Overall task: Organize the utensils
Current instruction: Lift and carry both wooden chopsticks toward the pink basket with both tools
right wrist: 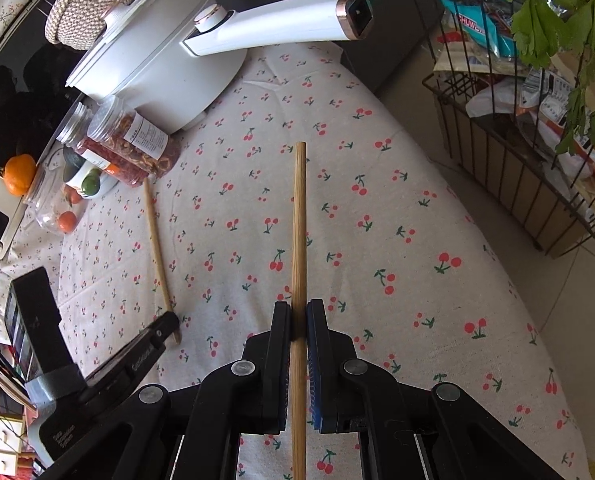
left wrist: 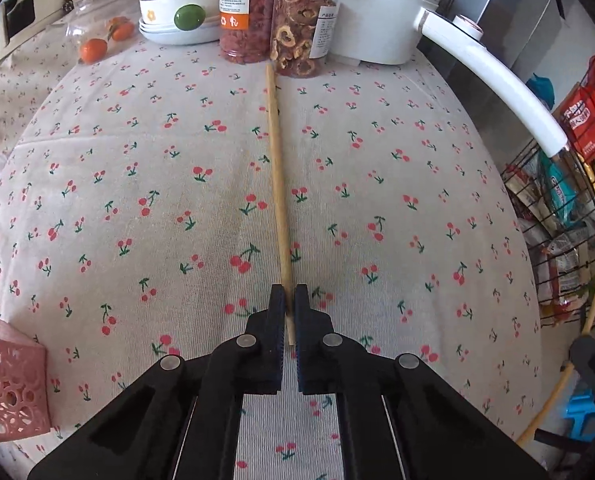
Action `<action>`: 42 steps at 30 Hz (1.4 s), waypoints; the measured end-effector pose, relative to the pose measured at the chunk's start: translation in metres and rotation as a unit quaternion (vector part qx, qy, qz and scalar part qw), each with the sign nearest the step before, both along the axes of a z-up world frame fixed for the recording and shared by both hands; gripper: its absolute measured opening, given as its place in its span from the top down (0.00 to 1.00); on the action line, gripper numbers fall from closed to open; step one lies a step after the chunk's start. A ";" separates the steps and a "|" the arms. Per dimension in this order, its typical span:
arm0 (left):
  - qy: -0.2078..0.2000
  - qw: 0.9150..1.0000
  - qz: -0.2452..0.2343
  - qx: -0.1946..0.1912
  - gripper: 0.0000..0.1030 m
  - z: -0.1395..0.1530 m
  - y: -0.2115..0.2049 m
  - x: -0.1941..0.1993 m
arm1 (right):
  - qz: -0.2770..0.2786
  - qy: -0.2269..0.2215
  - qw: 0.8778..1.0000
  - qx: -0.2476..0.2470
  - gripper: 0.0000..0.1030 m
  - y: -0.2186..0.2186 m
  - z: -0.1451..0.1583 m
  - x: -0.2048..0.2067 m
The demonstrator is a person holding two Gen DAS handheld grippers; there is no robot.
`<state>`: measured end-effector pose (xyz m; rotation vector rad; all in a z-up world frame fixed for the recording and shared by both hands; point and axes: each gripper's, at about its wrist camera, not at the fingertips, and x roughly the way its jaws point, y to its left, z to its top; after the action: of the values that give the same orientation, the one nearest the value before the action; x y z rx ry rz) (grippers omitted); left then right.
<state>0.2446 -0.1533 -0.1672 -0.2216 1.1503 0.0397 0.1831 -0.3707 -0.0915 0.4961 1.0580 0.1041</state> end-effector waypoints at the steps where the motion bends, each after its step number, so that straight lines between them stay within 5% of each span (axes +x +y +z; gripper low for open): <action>1: 0.004 1.000 -0.011 -0.010 0.97 0.000 0.001 -0.007 | -0.001 -0.002 1.000 -0.001 0.94 0.000 0.001 -0.001; 7: -0.012 0.997 -0.069 -0.015 0.97 0.016 0.008 -0.055 | 0.003 -0.019 1.000 -0.014 0.94 0.006 0.012 -0.012; 13: -0.075 0.989 -0.127 0.011 0.97 0.060 0.014 -0.108 | 0.013 -0.041 0.999 -0.033 0.94 0.015 0.026 -0.026; 19: -0.155 0.974 -0.164 0.024 0.98 0.115 0.031 -0.156 | 0.025 -0.077 0.995 -0.051 0.94 0.030 0.046 -0.045; 30: -0.297 0.939 -0.174 -0.012 1.00 0.188 0.086 -0.208 | 0.057 -0.168 0.980 -0.092 0.94 0.067 0.092 -0.087; 33: -0.256 0.950 -0.176 -0.038 1.00 0.187 0.097 -0.202 | 0.065 -0.179 0.977 -0.101 0.94 0.076 0.097 -0.092; 37: -0.146 0.965 -0.203 -0.077 0.98 0.143 0.084 -0.194 | 0.078 -0.174 0.975 -0.109 0.94 0.086 0.094 -0.092; 42: -0.076 0.974 -0.208 -0.057 0.68 0.073 0.075 -0.196 | 0.085 -0.162 0.977 -0.109 0.94 0.090 0.087 -0.087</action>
<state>0.0483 -0.0783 -0.0943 -0.0791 1.0276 -0.4082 0.0958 -0.2804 -0.0045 0.1803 0.7785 0.2109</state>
